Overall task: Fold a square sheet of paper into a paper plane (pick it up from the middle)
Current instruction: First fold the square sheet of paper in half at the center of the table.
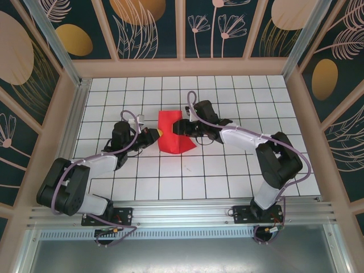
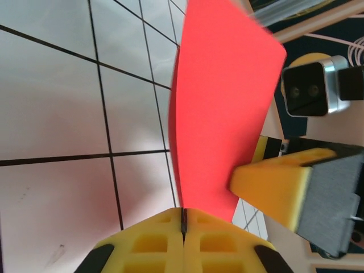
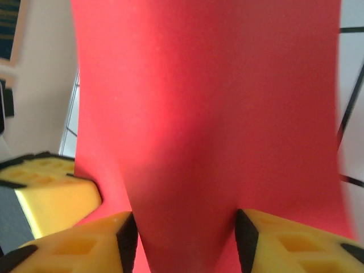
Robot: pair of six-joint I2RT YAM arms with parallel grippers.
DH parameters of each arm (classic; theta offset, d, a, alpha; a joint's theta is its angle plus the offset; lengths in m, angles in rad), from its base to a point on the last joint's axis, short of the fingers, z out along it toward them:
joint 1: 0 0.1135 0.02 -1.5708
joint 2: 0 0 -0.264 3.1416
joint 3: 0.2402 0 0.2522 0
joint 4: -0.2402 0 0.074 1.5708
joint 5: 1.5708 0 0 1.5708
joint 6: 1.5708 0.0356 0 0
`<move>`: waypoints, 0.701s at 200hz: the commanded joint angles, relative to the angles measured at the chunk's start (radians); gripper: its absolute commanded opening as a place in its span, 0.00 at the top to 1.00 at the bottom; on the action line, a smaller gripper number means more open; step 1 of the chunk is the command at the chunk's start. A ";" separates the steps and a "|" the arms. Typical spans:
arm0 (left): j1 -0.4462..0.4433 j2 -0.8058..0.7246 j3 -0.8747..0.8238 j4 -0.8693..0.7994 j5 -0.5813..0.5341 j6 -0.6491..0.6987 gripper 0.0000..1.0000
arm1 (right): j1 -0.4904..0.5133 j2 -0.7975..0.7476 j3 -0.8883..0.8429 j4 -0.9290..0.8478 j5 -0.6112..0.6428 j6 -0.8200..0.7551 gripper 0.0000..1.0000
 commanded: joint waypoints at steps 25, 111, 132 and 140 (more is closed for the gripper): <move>-0.004 -0.204 0.117 -0.344 -0.236 0.177 1.00 | -0.017 -0.210 -0.045 0.022 0.159 -0.024 0.20; -0.005 -0.267 0.640 -1.144 -0.506 0.460 1.00 | -0.015 -0.302 -0.117 -0.008 0.368 0.009 0.09; -0.005 -0.175 0.711 -1.157 -0.407 0.493 1.00 | -0.016 -0.313 -0.120 -0.039 0.424 0.032 0.08; -0.005 -0.134 0.724 -1.147 -0.371 0.493 1.00 | -0.016 -0.319 -0.125 -0.048 0.437 0.038 0.08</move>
